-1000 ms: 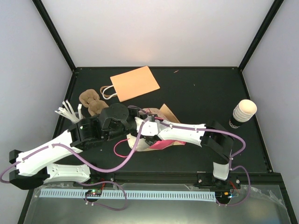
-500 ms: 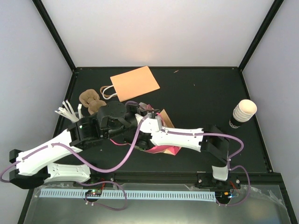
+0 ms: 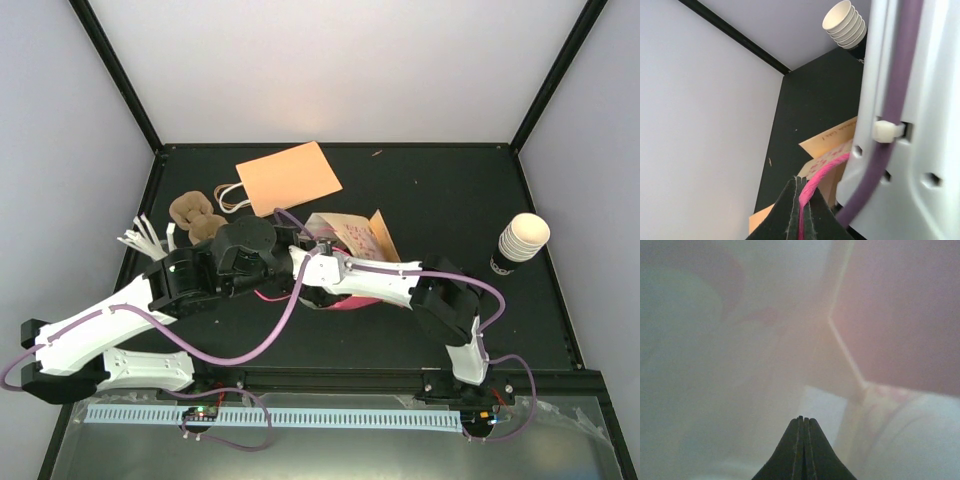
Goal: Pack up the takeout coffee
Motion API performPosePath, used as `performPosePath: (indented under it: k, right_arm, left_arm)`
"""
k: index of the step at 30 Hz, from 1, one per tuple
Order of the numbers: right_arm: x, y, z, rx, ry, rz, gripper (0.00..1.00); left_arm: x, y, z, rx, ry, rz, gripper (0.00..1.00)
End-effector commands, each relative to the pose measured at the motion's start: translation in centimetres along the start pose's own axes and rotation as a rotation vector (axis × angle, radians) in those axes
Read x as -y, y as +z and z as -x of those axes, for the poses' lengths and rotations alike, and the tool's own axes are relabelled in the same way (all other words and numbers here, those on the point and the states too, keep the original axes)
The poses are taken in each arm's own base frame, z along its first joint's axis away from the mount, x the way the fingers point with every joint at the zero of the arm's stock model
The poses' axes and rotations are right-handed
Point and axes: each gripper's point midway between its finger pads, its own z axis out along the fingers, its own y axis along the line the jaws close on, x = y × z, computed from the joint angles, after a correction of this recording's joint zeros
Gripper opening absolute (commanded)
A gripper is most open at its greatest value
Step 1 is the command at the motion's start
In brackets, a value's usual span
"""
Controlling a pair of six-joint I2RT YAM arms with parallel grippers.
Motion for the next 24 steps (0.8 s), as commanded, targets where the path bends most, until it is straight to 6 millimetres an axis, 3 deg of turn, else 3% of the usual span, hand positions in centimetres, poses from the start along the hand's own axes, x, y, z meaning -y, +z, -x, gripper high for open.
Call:
performPosePath:
  k: [1,8,12,15,19,24]
  right_arm:
    - [1.9,1.6,-0.6,-0.055,0.061,-0.057,0.02]
    - [2.8,2.8,-1.4,-0.083,0.089,-0.147,0.01]
    - [2.2,2.9,-1.5,-0.095,0.088,-0.121,0.01]
    - [0.4,3.2,-1.7,-0.107,0.067,-0.029,0.01]
    - [-2.7,2.4,-1.1,-0.077,0.099,0.231,0.01]
    - [-3.6,1.0,-0.3,-0.045,0.142,0.369,0.01]
  left_arm:
    - [-2.0,-2.2,0.8,0.010,-0.035,0.051,0.02]
    - [-1.9,-2.3,0.2,-0.016,-0.036,0.053,0.01]
    - [-1.5,-1.9,0.4,-0.003,-0.041,0.039,0.02]
    - [-2.1,-2.4,1.0,0.016,-0.053,0.055,0.02]
    - [-3.1,-3.6,1.8,0.062,-0.068,0.088,0.01]
    - [-3.1,-3.9,2.1,0.079,-0.074,0.082,0.02]
